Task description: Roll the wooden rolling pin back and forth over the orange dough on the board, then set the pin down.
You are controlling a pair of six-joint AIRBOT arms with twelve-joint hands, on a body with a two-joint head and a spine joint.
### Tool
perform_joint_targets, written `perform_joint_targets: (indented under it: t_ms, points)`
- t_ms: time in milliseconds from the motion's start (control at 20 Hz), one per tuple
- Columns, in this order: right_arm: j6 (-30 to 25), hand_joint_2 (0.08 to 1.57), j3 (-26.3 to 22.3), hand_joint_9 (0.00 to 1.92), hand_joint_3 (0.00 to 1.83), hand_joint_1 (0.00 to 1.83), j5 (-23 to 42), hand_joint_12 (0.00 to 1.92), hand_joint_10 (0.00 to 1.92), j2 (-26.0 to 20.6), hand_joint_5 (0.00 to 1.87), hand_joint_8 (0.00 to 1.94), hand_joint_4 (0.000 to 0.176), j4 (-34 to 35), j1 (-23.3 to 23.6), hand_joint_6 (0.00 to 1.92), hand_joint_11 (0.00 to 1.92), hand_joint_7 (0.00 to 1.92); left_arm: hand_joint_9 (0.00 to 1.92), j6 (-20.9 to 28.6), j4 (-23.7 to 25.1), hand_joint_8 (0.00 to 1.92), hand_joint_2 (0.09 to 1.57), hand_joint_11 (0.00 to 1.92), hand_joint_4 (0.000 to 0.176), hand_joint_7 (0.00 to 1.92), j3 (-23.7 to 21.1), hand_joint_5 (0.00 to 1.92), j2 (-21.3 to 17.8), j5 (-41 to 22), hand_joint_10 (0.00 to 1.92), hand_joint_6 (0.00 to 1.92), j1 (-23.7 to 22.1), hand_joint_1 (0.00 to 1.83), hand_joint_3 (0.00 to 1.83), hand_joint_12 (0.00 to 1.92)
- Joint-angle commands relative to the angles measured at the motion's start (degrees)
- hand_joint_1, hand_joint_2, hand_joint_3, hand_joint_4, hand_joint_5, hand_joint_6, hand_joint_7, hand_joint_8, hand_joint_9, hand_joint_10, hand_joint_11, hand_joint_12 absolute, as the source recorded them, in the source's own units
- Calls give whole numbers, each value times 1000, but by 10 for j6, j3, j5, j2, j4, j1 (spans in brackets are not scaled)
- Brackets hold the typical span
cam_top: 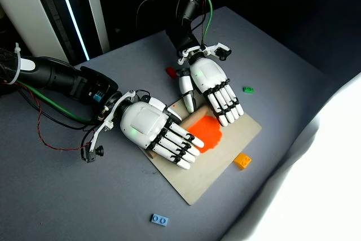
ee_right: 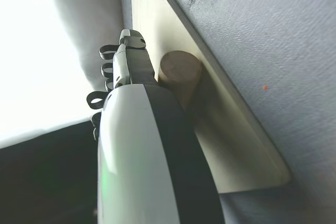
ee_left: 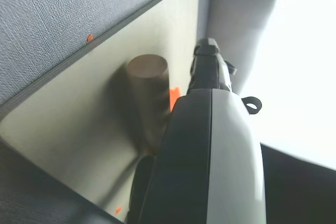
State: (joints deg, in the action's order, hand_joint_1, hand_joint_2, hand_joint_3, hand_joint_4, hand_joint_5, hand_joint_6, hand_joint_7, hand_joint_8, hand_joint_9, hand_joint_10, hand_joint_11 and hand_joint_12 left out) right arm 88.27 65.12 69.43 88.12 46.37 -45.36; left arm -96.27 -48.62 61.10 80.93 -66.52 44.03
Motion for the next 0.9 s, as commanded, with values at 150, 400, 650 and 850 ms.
perform_joint_targets:
  t_ms: [150,400,650,850]
  points:
    - [-15,1471,8,0,0,0,47,0,0,-1,0,0,0,-39,6,0,0,10,0,1,37,0,1476,0,0,0,11,0,2,-44,0,0,-10,0,0,0]
    - [-23,1474,24,0,0,0,38,0,0,2,0,0,0,-39,6,0,0,0,0,1,37,0,1480,0,0,0,23,0,7,-38,0,0,-12,0,0,0]
    - [-30,1473,44,0,0,0,36,0,0,10,9,0,0,-39,8,3,0,2,0,2,37,0,1485,0,0,0,32,0,11,-34,0,0,-14,0,1,0]
    - [-42,1480,55,0,1,0,28,0,0,12,8,5,0,-38,12,3,0,13,0,3,37,0,1481,0,0,0,42,0,16,-26,0,0,-21,0,0,0]
